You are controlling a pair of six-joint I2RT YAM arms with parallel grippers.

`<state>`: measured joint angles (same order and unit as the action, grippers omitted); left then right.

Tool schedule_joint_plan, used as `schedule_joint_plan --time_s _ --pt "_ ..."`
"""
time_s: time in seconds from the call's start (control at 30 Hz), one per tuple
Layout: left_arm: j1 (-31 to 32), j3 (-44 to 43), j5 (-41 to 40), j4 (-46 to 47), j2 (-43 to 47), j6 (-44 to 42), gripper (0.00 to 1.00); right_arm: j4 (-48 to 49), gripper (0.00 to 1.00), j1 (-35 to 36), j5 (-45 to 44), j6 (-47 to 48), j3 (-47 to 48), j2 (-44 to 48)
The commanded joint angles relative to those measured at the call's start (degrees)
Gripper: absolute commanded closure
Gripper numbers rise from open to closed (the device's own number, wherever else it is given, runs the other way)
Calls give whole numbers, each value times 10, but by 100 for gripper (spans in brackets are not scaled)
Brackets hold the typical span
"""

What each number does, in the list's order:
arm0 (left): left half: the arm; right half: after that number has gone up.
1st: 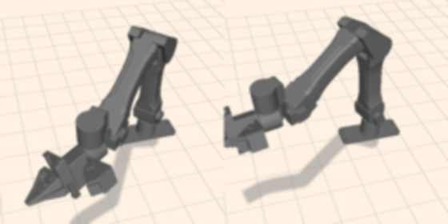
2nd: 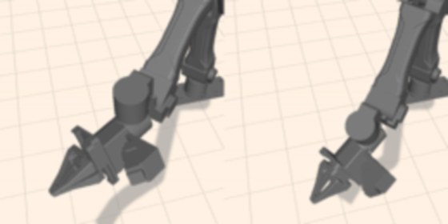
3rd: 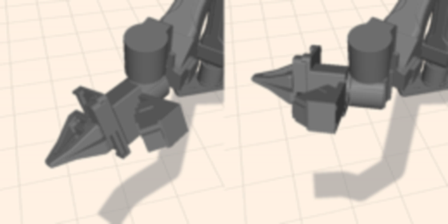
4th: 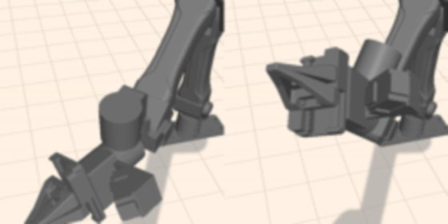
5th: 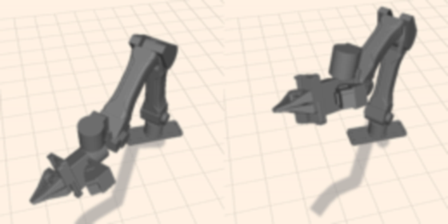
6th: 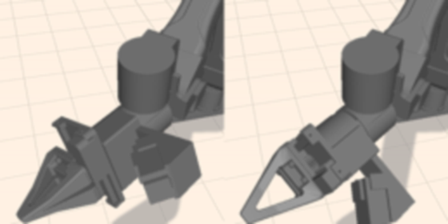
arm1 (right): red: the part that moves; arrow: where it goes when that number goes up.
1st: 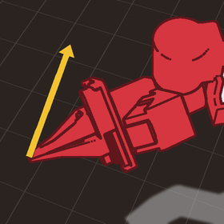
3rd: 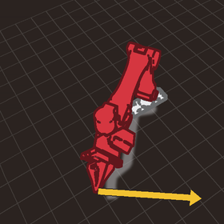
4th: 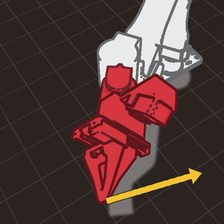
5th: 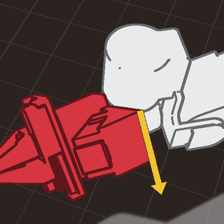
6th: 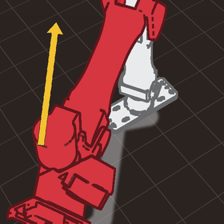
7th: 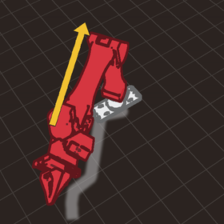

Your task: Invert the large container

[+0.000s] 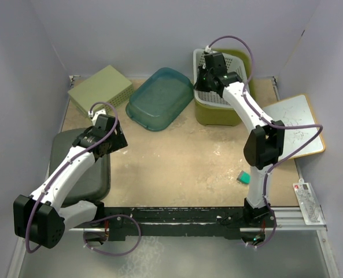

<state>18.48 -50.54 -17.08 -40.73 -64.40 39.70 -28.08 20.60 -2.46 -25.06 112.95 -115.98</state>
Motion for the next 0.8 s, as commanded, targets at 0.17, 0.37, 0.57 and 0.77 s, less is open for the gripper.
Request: schedule_joint_plan --time_s 0.17,0.37,0.57,0.77 --pt "3 -23 -24 19 -9 -19 28 61 100 2 -13 -12 4 165" --pt "3 -31 11 41 -27 -19 27 48 100 2 -43 -9 17 186" --pt "5 -61 105 79 -1 -1 27 51 100 2 -55 -2 -20 190" --pt "42 -148 117 91 -10 16 27 87 100 2 -38 -12 -80 208"
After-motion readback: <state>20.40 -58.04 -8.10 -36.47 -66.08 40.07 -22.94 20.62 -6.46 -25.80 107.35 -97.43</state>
